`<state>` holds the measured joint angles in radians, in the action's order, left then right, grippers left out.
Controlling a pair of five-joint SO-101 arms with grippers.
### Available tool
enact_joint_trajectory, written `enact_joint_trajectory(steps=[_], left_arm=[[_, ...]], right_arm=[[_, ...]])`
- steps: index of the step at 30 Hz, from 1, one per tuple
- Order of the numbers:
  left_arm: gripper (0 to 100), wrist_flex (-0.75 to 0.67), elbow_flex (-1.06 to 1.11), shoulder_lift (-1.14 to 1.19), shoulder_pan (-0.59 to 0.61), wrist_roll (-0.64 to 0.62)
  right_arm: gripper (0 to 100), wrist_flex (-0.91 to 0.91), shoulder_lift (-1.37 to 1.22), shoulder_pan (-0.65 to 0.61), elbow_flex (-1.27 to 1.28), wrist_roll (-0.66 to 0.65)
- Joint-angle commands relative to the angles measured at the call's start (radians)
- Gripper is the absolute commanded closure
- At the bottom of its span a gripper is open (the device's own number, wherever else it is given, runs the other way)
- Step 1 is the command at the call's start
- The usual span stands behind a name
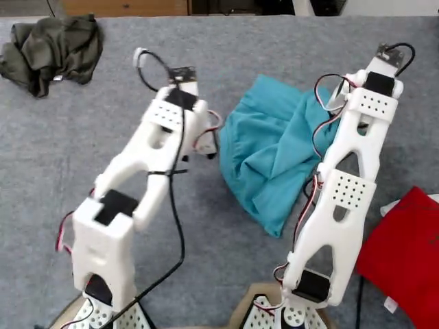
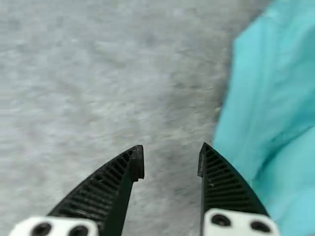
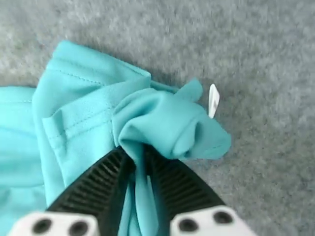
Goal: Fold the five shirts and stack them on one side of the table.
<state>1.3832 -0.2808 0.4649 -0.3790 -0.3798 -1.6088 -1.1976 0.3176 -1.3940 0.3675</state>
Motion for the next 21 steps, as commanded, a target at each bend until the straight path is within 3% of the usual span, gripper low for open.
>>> enact_joint_trajectory(steps=[1,12,21], left_arm=[[80,-0.011,-0.173,0.065,-0.025,-0.035],[81,-0.008,-0.489,0.352,-0.055,-0.069],[81,0.018,-0.589,0.473,-0.061,-0.117]], right_arm=[[99.0,0.020,-0.013,0.027,-0.091,-0.011],[99.0,0.020,-0.130,0.027,-0.248,-0.011],[99.0,0.018,-0.148,0.024,-0.271,-0.011]])
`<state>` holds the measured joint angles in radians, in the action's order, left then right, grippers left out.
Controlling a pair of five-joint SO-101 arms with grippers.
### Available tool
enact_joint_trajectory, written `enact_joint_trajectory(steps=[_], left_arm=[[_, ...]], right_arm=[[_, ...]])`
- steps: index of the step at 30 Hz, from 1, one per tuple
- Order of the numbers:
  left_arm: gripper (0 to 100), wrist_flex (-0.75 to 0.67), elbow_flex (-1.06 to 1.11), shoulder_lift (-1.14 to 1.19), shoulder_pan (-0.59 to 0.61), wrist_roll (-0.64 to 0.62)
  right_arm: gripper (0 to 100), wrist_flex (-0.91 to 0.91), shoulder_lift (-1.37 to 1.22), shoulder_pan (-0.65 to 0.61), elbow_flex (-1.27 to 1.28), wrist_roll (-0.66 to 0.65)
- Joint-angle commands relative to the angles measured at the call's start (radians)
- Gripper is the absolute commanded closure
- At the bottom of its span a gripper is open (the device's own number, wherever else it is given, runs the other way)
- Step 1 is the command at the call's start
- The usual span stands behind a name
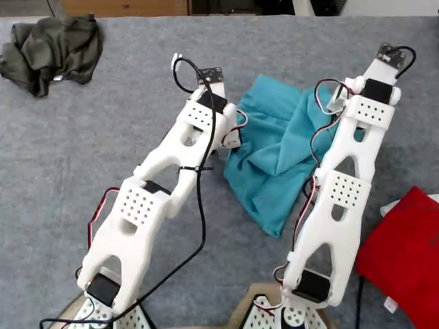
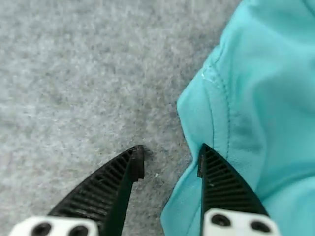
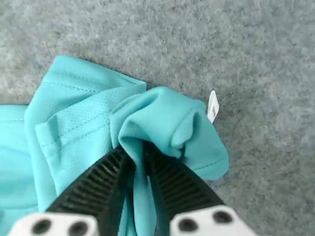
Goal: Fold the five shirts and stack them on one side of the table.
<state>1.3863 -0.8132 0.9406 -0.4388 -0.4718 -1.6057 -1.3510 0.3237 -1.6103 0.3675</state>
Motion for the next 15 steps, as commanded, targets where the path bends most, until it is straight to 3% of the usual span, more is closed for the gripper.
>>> enact_joint_trajectory(steps=[1,12,15], left_arm=[[81,0.032,-0.075,-0.002,-0.005,-0.029],[81,0.048,-0.132,0.064,-0.012,-0.032],[86,0.049,-0.143,0.081,-0.015,-0.032]], right_arm=[[99.0,0.015,0.005,0.018,-0.054,-0.011],[99.0,0.015,0.004,0.013,-0.054,-0.011],[99.0,0.015,0.004,0.013,-0.054,-0.011]])
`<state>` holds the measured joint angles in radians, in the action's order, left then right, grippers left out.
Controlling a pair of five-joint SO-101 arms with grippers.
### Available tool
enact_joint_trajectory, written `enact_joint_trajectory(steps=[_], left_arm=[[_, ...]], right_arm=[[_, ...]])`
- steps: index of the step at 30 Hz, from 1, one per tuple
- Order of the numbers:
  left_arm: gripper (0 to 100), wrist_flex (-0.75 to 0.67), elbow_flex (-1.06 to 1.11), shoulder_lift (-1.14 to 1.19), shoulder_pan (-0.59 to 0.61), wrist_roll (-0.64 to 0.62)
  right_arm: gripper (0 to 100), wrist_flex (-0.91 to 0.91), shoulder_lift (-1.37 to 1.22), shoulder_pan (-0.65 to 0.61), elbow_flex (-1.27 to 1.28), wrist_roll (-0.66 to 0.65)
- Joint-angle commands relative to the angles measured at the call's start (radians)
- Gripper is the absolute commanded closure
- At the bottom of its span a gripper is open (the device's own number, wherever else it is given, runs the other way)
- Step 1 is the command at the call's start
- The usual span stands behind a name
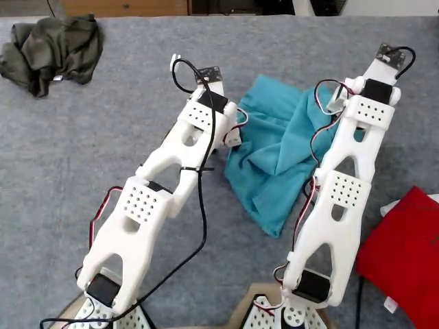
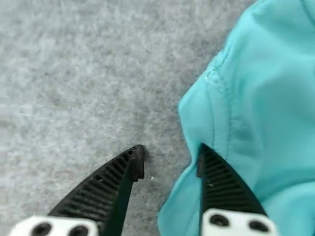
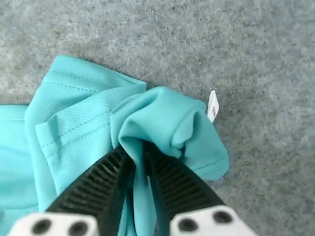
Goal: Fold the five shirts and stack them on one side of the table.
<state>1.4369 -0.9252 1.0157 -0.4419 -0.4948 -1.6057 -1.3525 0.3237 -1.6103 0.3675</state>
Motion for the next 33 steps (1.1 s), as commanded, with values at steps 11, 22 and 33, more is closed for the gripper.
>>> enact_joint_trajectory(steps=[11,22,33], left_arm=[[98,0.025,-0.066,0.015,-0.028,-0.008],[98,0.316,-0.292,0.005,0.129,-0.005],[98,0.325,-0.269,-0.262,0.244,0.049]], right_arm=[[99.0,0.015,0.007,0.012,-0.054,-0.011],[99.0,-0.083,0.101,0.004,-0.053,-0.017],[59.3,-0.181,0.268,-0.090,-0.050,-0.152]])
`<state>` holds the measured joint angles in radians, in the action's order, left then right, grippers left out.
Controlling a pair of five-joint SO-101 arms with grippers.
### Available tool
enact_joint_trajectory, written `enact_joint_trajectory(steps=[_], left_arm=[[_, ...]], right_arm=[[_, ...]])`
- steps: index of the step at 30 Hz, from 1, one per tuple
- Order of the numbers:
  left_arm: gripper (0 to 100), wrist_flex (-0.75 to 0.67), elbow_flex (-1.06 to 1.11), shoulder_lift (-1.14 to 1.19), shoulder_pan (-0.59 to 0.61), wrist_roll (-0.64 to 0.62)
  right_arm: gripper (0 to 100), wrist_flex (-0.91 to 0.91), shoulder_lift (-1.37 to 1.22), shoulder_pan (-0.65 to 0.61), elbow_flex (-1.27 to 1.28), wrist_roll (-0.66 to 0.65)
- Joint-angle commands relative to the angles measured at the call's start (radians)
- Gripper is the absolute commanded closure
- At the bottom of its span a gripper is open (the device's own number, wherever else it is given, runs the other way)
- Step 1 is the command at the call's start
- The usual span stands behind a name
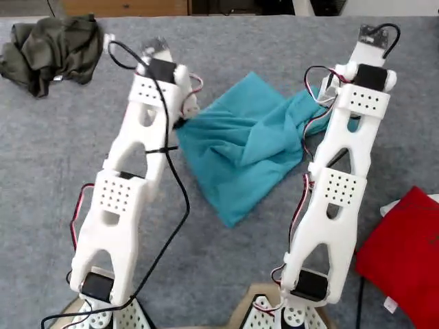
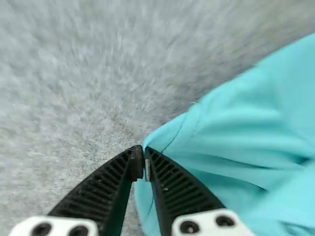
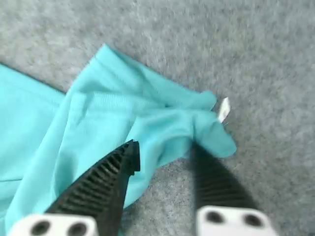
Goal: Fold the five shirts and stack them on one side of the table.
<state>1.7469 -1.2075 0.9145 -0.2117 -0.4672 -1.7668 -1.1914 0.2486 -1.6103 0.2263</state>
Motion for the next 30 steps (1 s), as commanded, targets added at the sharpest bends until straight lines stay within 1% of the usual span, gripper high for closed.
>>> enact_joint_trajectory(steps=[1,3,4,10,12,14,18,24,27,30], left_arm=[[98,0.015,0.031,-0.202,0.014,0.031],[98,0.015,0.068,-0.286,0.014,0.040],[98,0.015,0.084,-0.329,0.014,0.040],[98,0.015,0.135,-0.572,0.014,0.043],[98,0.012,0.127,-0.647,0.026,0.075],[98,0.012,0.087,-0.719,0.060,0.118],[98,0.012,-0.006,-0.831,0.172,0.173],[98,0.012,-0.124,-0.941,0.338,0.308],[98,0.012,-0.118,-0.966,0.393,0.324],[98,0.012,-0.023,-0.969,0.404,0.318]], right_arm=[[55.1,-0.018,0.122,-0.016,-0.053,-0.015],[49.7,-0.018,0.162,-0.018,-0.050,-0.015],[48.8,-0.018,0.183,-0.018,-0.050,-0.015],[48.6,-0.018,0.312,-0.010,-0.050,-0.015],[48.6,-0.018,0.338,-0.010,-0.050,-0.017],[48.6,-0.018,0.348,-0.010,-0.050,-0.017],[48.6,-0.020,0.346,-0.010,-0.035,-0.017],[48.6,-0.020,0.352,-0.015,0.136,-0.017],[48.6,-0.020,0.352,-0.016,0.236,-0.017],[48.6,-0.020,0.352,-0.035,0.334,-0.017]])
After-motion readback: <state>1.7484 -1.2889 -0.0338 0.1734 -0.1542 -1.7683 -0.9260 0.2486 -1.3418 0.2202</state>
